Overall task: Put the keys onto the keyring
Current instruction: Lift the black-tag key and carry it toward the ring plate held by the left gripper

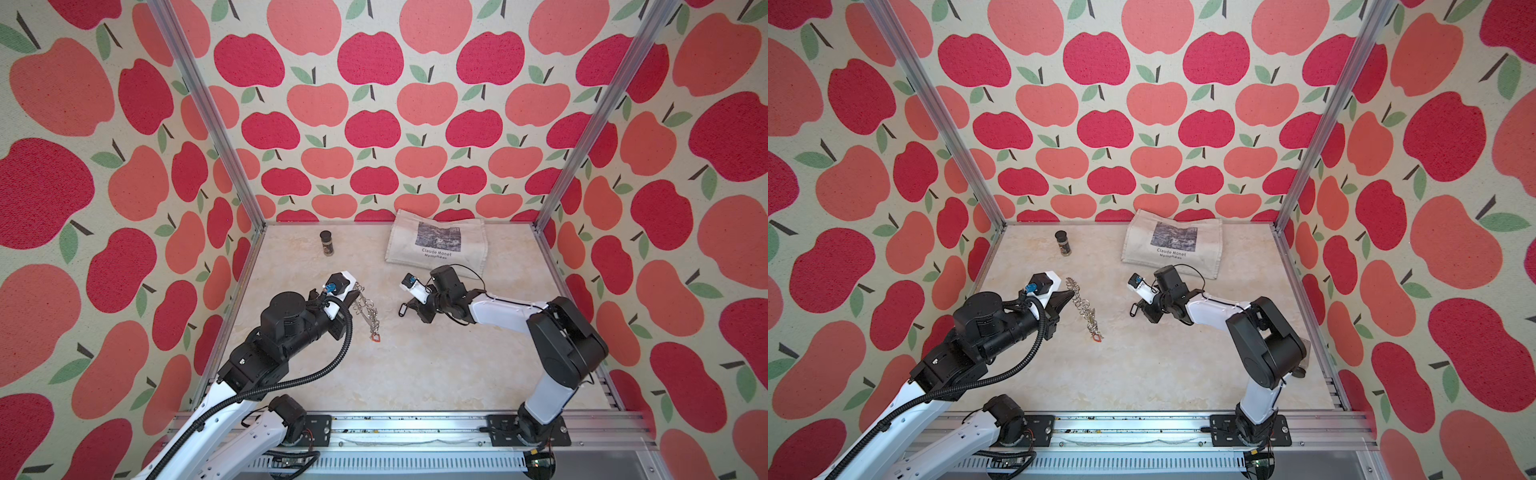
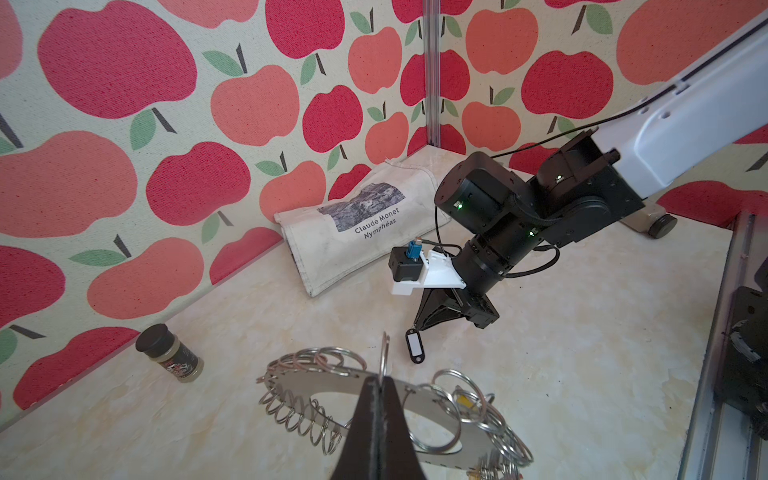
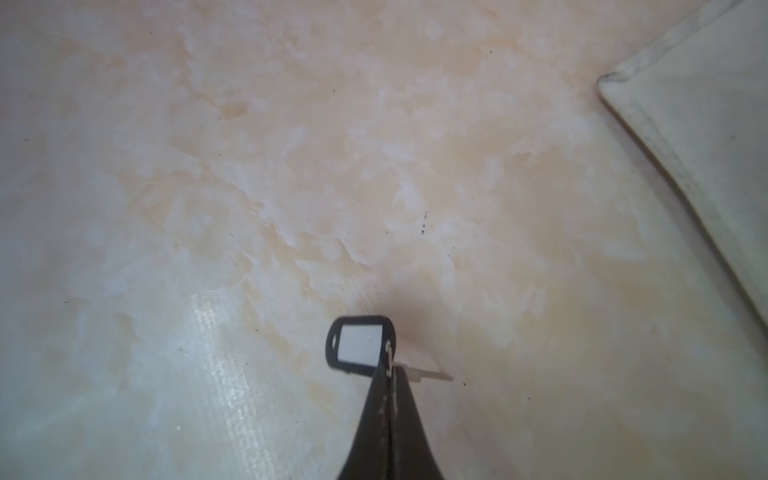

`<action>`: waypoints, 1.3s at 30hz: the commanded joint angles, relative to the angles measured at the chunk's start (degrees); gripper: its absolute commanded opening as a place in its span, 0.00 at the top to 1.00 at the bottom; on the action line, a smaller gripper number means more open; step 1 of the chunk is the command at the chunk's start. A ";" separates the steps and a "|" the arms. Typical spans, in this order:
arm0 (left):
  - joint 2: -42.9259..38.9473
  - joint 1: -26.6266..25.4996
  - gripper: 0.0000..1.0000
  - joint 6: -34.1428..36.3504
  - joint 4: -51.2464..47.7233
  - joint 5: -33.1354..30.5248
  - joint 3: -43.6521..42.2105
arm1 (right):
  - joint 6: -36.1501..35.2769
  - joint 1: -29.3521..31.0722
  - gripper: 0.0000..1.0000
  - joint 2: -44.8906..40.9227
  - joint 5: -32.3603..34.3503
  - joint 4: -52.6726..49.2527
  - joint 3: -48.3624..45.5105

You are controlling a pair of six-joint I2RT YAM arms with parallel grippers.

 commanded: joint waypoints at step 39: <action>19.05 -32.06 1.00 35.27 6.38 -16.98 24.09 | -11.70 4.33 1.00 -44.55 -14.02 -36.94 22.59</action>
